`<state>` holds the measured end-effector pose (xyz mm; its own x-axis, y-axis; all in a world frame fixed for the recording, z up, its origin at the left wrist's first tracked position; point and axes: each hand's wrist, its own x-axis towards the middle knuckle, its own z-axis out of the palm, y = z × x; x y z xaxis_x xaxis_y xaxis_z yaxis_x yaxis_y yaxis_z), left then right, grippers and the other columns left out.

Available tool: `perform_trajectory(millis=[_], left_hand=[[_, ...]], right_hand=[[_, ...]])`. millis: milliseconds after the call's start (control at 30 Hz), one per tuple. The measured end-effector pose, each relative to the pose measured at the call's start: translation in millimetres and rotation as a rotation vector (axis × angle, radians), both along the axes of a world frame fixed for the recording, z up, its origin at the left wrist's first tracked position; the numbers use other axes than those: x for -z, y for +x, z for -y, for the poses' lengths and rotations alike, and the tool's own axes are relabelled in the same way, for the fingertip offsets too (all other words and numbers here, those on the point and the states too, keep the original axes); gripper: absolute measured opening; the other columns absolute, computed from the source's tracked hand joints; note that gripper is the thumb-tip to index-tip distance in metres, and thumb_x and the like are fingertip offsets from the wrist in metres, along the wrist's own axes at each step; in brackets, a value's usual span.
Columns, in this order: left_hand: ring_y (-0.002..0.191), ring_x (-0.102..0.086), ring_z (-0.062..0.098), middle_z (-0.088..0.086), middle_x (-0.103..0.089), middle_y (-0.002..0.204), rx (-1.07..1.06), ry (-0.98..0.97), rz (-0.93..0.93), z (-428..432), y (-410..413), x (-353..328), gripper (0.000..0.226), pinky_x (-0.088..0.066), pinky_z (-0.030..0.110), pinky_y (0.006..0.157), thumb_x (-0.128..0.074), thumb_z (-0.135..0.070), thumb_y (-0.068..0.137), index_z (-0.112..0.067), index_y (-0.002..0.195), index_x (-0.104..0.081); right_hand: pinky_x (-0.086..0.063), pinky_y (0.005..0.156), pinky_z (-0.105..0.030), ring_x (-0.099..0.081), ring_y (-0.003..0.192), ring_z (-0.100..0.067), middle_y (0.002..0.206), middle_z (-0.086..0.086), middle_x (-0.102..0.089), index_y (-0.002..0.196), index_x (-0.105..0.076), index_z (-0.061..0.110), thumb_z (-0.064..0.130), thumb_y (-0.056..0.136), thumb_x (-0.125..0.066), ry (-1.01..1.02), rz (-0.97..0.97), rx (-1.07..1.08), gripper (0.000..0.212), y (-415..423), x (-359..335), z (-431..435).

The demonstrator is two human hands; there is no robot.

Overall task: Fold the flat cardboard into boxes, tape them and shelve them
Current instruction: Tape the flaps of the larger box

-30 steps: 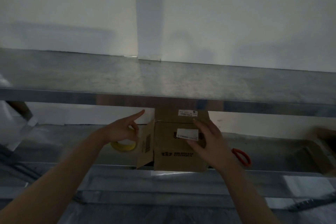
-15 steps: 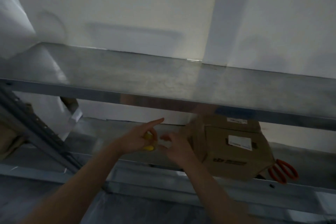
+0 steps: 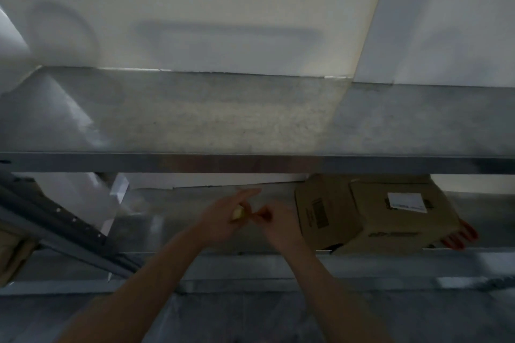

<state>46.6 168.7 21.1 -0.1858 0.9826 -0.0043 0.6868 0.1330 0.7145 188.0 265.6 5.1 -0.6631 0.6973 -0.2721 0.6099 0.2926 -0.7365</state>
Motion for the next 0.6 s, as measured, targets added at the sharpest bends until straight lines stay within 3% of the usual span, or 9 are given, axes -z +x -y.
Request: perform_trajectory(millis=[100, 200, 333, 500, 600], left_hand=[[0.108, -0.054, 0.016, 0.0, -0.037, 0.137, -0.065, 0.039, -0.043, 0.3, -6.3, 21.9, 0.068, -0.05, 0.031, 0.088, -0.074, -0.017, 0.082, -0.027, 0.141, -0.042], [0.117, -0.052, 0.024, 0.005, -0.042, 0.139, -0.032, 0.054, -0.195, -2.8, -12.2, 44.4, 0.057, -0.049, 0.037, 0.093, -0.074, -0.015, 0.081, -0.023, 0.134, -0.053], [0.112, -0.055, 0.017, -0.004, -0.053, 0.13, -0.041, 0.002, -0.378, -5.9, -12.6, 64.0, 0.05, -0.046, 0.027, 0.087, -0.065, -0.023, 0.088, -0.036, 0.134, -0.048], [0.107, -0.06, 0.026, 0.007, -0.057, 0.126, -0.114, -0.072, -0.284, -6.5, -13.7, 79.7, 0.056, -0.047, 0.035, 0.088, -0.066, -0.019, 0.085, -0.024, 0.137, -0.044], [0.119, -0.053, 0.025, 0.007, -0.05, 0.138, -0.054, -0.163, -0.29, -4.8, -16.7, 95.1, 0.065, -0.041, 0.034, 0.099, -0.07, -0.03, 0.083, -0.021, 0.14, -0.04]], right_hand=[[-0.046, 0.071, -0.02, -0.059, 0.076, -0.005, 0.077, 0.011, -0.062, 0.075, -0.056, 0.031, 0.027, 0.09, -0.066, -0.014, 0.003, 0.033, 0.018, -1.2, 6.0, 9.1], [-0.041, 0.06, -0.011, -0.054, 0.068, -0.005, 0.074, 0.007, -0.059, 0.079, -0.055, 0.022, 0.018, 0.091, -0.062, 0.002, -0.046, 0.052, 0.015, 2.8, 14.7, 20.9], [-0.037, 0.054, -0.014, -0.049, 0.065, -0.008, 0.075, 0.003, -0.056, 0.083, -0.049, 0.018, 0.013, 0.094, -0.058, 0.079, -0.09, 0.059, 0.014, 8.3, 20.9, 31.4], [-0.031, 0.055, -0.017, -0.047, 0.065, -0.006, 0.079, 0.006, -0.053, 0.089, -0.048, 0.02, 0.02, 0.096, -0.055, 0.183, -0.016, 0.002, 0.01, 12.6, 29.2, 35.0], [-0.035, 0.063, -0.024, -0.054, 0.074, -0.014, 0.088, -0.002, -0.062, 0.088, -0.047, 0.022, 0.025, 0.097, -0.055, 0.119, 0.073, 0.02, 0.012, 11.8, 42.8, 33.7]])
